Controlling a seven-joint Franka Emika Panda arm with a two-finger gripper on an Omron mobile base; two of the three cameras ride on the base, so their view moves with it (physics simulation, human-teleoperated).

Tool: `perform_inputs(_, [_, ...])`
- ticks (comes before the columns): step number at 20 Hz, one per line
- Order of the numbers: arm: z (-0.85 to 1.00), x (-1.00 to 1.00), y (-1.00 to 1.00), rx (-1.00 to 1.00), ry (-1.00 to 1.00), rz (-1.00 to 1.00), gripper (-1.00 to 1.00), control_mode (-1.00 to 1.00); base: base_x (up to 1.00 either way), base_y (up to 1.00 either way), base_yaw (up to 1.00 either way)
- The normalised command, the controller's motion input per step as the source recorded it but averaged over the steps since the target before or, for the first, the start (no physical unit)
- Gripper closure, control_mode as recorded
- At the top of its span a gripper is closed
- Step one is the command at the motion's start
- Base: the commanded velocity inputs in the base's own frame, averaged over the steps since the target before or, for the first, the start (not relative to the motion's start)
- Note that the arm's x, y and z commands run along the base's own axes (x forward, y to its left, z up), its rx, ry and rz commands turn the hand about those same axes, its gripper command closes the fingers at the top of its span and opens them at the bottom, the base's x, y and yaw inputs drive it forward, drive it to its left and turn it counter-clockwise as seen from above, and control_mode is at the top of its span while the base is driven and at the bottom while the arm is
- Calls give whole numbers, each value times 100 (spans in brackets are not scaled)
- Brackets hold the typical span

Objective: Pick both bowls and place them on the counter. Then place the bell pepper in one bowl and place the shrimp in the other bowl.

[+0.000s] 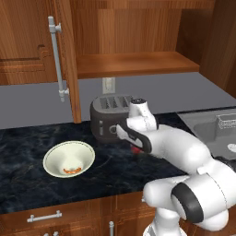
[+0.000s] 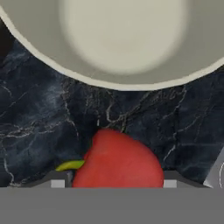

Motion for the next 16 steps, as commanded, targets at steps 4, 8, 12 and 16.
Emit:
perform_inputs(4, [91, -3, -26, -2, 0, -4, 100, -100, 0, 0, 0])
perform_inputs(8, [78, 0, -28, 0, 0, -5, 100, -100, 0, 0, 0])
perform_inputs(12, [40, 0, -37, 0, 0, -6, 100, -100, 0, 0, 0])
perform_inputs(16, [8, 0, -47, 0, 3, -8, 100, -100, 0, 0, 0])
